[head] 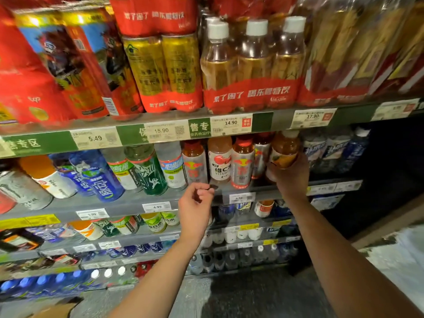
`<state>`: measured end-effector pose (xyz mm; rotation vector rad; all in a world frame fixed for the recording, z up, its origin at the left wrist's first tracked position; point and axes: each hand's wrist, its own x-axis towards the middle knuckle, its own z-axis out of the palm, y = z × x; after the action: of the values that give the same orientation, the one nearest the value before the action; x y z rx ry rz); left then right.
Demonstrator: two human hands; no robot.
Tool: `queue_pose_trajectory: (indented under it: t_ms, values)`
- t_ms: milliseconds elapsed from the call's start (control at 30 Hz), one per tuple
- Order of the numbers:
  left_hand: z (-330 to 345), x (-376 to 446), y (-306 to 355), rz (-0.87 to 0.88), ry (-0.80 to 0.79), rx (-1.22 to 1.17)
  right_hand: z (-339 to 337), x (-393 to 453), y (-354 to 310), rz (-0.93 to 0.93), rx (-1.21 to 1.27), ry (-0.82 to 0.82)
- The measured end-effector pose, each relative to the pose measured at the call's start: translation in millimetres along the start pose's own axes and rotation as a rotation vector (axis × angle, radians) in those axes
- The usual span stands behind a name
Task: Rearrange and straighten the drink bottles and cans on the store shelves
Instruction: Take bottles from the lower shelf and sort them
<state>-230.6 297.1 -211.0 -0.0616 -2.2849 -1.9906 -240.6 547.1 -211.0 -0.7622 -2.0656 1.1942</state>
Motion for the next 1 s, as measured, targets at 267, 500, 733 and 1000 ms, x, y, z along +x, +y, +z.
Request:
queue_pose_trajectory:
  t_ms: [267,500,733,1000]
  values:
    - [-6,-12,-6,-0.094,0.024,-0.024,-17,-27,9,-0.003,0.11,0.013]
    - [-22,-34,-18,-0.149,0.112,-0.044,-40,-55,8,0.003,0.288,-0.083]
    - [-24,-69,-53,-0.242,0.142,-0.002,-41,-113,39,0.042,0.388,-0.289]
    - [-18,-67,-105,-0.283,0.11,0.011,-14,-179,83,0.083,0.1,-0.309]
